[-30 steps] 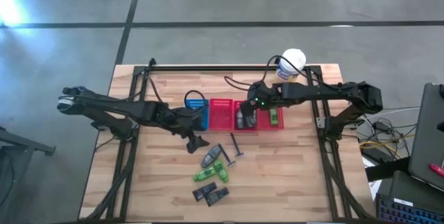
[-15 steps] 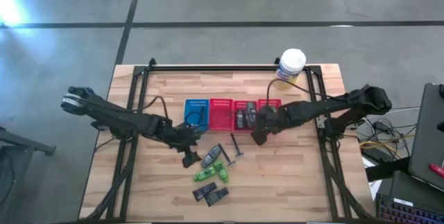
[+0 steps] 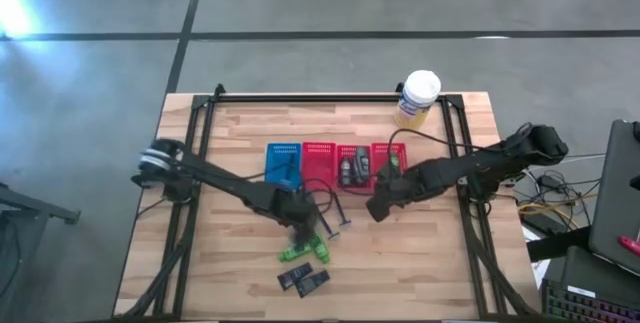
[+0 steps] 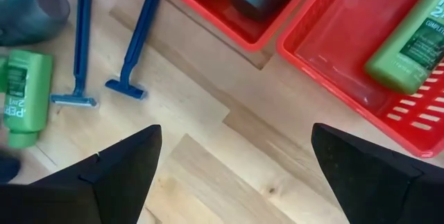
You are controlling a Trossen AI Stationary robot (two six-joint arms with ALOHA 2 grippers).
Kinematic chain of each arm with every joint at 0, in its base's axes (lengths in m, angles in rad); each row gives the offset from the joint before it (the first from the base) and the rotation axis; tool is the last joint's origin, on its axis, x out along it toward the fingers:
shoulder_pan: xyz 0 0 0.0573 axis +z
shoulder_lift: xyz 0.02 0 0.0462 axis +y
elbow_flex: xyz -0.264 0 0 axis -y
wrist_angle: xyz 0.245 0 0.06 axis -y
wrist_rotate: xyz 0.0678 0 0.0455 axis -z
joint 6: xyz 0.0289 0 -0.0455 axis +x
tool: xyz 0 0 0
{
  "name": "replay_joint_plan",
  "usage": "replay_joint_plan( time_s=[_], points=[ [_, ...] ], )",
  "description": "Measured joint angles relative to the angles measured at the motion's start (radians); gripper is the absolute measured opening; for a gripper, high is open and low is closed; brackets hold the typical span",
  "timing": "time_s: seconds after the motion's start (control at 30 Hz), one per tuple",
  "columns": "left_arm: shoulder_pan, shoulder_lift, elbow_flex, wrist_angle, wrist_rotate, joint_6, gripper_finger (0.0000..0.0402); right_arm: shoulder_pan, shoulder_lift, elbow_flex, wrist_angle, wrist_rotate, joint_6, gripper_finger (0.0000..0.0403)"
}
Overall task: Pick & Place Travel size toiletries
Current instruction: Put the gray deodorant into the middle red bin
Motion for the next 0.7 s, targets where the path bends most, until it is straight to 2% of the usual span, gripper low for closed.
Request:
replay_joint_plan(
  time_s=[0.27, 0.43, 0.53, 0.7],
  points=[
    [-0.038, 0.084, 0.034, 0.003, -0.003, -0.100, 0.0369, 0.026, -0.001, -0.001, -0.015, 0.026, -0.003, 0.0368],
    [-0.062, 0.100, 0.020, 0.000, -0.075, -0.131, 0.0359, 0.033, -0.001, -0.001, -0.014, 0.051, -0.010, 0.0368],
    [-0.061, 0.098, 0.019, -0.003, -0.083, -0.131, 0.0326, 0.033, -0.001, -0.002, -0.004, 0.052, -0.033, 0.0368],
    [-0.060, 0.098, 0.016, -0.014, -0.095, -0.063, 0.0236, 0.032, -0.011, -0.002, 0.085, 0.035, -0.079, 0.0368]
  ],
)
